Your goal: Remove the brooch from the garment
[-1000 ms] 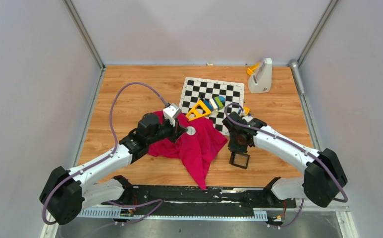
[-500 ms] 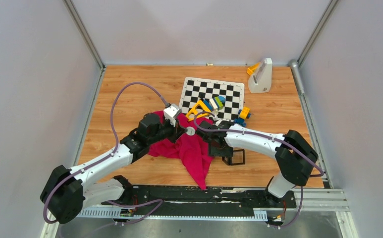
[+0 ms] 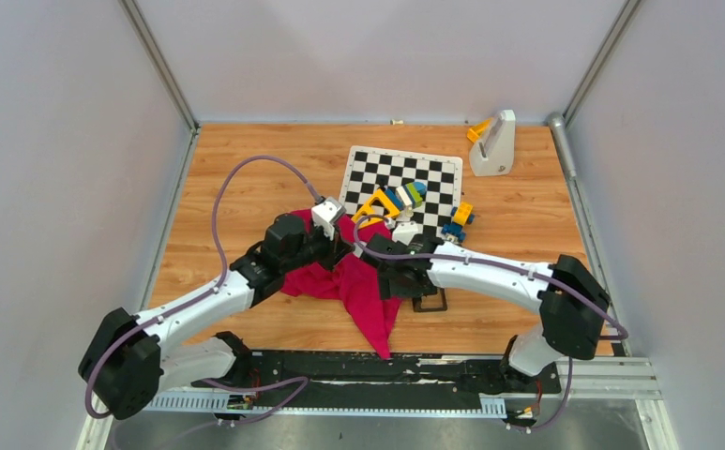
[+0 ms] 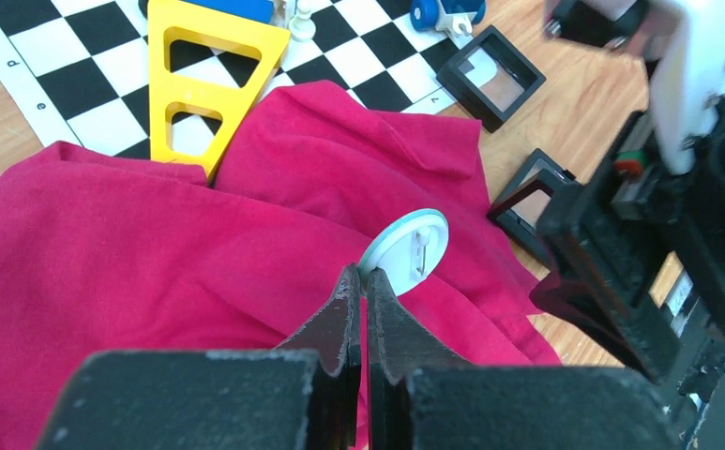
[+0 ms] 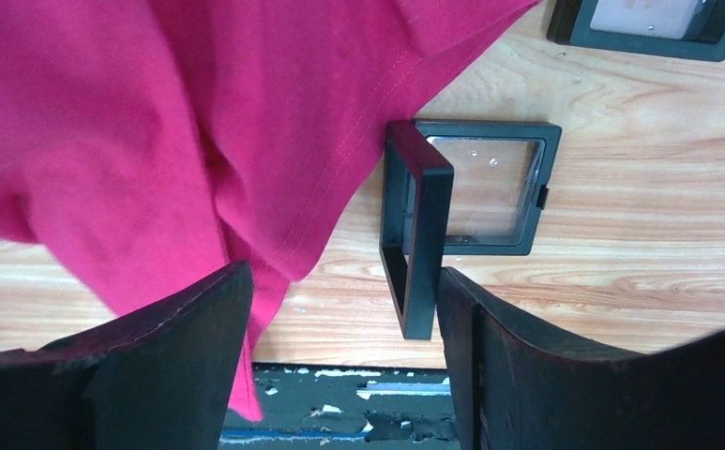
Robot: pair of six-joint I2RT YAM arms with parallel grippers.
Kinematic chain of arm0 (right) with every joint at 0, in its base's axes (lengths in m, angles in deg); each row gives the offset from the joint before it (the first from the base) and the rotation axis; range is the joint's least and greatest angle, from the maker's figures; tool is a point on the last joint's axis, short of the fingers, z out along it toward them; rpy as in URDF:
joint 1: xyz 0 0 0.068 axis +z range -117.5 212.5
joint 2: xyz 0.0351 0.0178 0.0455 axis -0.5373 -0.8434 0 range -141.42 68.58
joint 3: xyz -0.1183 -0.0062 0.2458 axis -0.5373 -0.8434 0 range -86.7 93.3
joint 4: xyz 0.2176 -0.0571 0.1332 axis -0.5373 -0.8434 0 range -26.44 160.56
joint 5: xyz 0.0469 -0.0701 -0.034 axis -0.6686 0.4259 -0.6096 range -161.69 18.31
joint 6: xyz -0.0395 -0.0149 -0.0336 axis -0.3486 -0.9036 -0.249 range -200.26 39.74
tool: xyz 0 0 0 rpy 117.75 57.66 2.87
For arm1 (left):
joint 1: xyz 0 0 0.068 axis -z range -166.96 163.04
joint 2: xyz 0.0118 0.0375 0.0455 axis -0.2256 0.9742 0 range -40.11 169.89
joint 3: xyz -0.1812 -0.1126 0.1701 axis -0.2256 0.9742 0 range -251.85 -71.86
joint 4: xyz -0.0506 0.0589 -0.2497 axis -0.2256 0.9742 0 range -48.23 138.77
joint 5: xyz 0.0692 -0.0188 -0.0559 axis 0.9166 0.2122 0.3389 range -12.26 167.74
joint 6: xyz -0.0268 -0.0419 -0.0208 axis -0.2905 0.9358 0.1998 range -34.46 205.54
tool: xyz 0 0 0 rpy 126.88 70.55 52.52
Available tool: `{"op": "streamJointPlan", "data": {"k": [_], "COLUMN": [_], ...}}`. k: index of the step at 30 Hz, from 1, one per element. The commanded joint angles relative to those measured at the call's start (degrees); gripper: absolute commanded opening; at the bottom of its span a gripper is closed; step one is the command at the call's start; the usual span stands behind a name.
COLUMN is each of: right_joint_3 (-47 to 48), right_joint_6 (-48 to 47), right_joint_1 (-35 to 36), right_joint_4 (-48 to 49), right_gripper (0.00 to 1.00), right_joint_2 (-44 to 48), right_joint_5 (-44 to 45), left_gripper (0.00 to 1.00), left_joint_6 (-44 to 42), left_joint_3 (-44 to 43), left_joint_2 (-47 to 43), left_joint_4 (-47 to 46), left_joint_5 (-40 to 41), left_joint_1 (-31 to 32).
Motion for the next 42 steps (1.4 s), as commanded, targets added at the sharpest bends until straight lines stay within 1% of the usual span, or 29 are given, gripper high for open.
{"op": "streamJointPlan", "data": {"k": [1, 3, 7, 8, 10, 12, 15, 17, 18, 19, 22, 26, 29, 32, 34, 35, 37, 38, 40, 42], "right_joint_3": [1.0, 0.7, -1.7, -2.8, -5.0, -7.5, -11.1, -13.7, -15.2, -16.8, -19.4, -18.6, -17.9, -17.4, -17.3, -17.3, -17.2, -17.0, -15.6, -13.8], "right_joint_6": [-2.2, -2.4, -4.5, -5.2, -6.5, -7.6, -11.2, -15.3, -18.3, -20.7, -23.9, -23.4, -22.6, -20.8, -19.4, -18.4, -15.8, -14.2, -10.3, -7.1], "right_joint_1": [0.0, -0.1, -2.2, -3.1, -5.8, -10.3, -19.6, -23.0, -23.6, -23.8, -23.8, -23.8, -23.8, -23.8, -23.8, -23.8, -23.8, -23.8, -23.8, -23.8], "right_joint_4": [1.4, 1.4, 2.9, 3.5, 4.7, 5.8, 8.8, 13.3, 16.9, 19.7, 25.2, 26.5, 26.5, 26.4, 26.6, 26.5, 26.3, 26.2, 24.6, 23.1], "right_gripper": [0.72, 0.72, 0.76, 0.76, 0.76, 0.76, 0.71, 0.64, 0.61, 0.59, 0.58, 0.53, 0.44, 0.39, 0.38, 0.41, 0.51, 0.59, 0.76, 0.93], "right_joint_2": [5.8, 8.6, 17.1, 19.6, 24.2, 29.3, 35.7, 41.0, 43.8, 46.7, 53.6, 56.3, 54.9, 53.3, 53.5, 53.8, 54.8, 55.1, 55.3, 54.7], "right_joint_5": [0.1, 0.1, -2.0, -2.8, -4.1, -5.9, -14.1, -22.0, -27.8, -31.1, -37.0, -37.7, -37.7, -34.9, -33.1, -31.9, -30.3, -29.6, -28.3, -28.6], "left_gripper": [0.0, 0.0, 0.0, 0.0, 0.0, 0.0, 0.0, 0.0, 0.0, 0.0, 0.0, 0.0, 0.0, 0.0, 0.0, 0.0, 0.0, 0.0, 0.0, 0.0], "left_joint_6": [-0.6, -0.1, 1.7, 1.8, 1.9, 1.4, 2.0, 4.4, 6.0, 6.6, 8.6, 11.1, 13.0, 13.5, 13.0, 12.7, 11.0, 9.2, 5.4, 0.6], "left_joint_3": [-0.5, -0.5, -2.1, -3.4, -5.7, -8.3, -11.9, -15.0, -16.9, -17.7, -21.6, -25.4, -26.9, -27.1, -26.6, -25.7, -23.7, -22.8, -19.9, -16.5], "left_joint_2": [0.4, 0.7, 2.1, 2.5, 3.4, 4.6, 8.3, 11.4, 13.3, 14.1, 16.7, 17.5, 17.7, 17.6, 16.9, 16.5, 15.1, 13.9, 11.9, 9.7], "left_joint_4": [-1.6, -2.3, -2.8, -2.5, -1.0, 0.2, 1.8, 2.8, 3.1, 3.0, 4.2, 6.9, 7.3, 7.5, 7.1, 6.1, 3.9, 2.7, -0.8, -6.4], "left_joint_5": [-1.7, -2.9, -2.0, -1.4, 0.0, 1.4, 1.3, -1.2, -2.2, -4.5, -7.6, -10.2, -12.7, -13.8, -13.3, -12.6, -10.1, -8.9, -1.5, 3.7], "left_joint_1": [0.3, 0.9, 3.6, 5.1, 7.6, 10.3, 13.0, 13.6, 13.7, 13.6, 13.5, 13.3, 13.2, 13.2, 13.2, 13.2, 13.2, 13.2, 13.2, 13.2]}}
